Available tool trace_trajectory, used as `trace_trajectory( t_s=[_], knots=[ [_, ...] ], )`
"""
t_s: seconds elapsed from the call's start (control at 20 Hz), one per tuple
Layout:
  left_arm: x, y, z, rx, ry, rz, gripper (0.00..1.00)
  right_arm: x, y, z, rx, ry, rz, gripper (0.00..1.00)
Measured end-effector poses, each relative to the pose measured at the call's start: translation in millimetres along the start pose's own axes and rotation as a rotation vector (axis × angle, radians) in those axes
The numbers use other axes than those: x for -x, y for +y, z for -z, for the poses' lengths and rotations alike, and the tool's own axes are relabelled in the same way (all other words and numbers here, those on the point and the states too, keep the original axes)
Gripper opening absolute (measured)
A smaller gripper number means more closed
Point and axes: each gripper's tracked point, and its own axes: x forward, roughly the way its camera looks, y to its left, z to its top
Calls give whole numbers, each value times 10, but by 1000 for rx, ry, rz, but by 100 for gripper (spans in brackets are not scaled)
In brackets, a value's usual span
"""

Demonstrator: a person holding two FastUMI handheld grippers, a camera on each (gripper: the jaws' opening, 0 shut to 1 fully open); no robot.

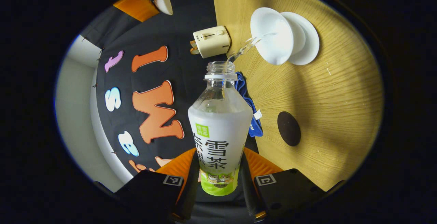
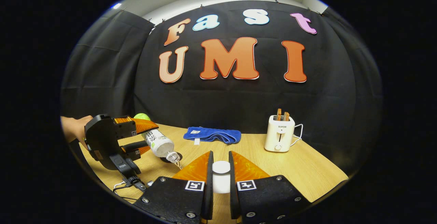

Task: Open the teacup lid with one hand, grasp the water bottle and pour water into the teacup with the other hand; after pouring, place the water bottle on the coaster and then close the teacup lid.

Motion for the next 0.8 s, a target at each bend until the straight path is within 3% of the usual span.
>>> trace_trajectory(
  t_s=[0.8],
  knots=[
    [-6, 104, -3, -114, -15, -84, 62, 20, 41, -6, 1, 0, -20, 20]
  ],
)
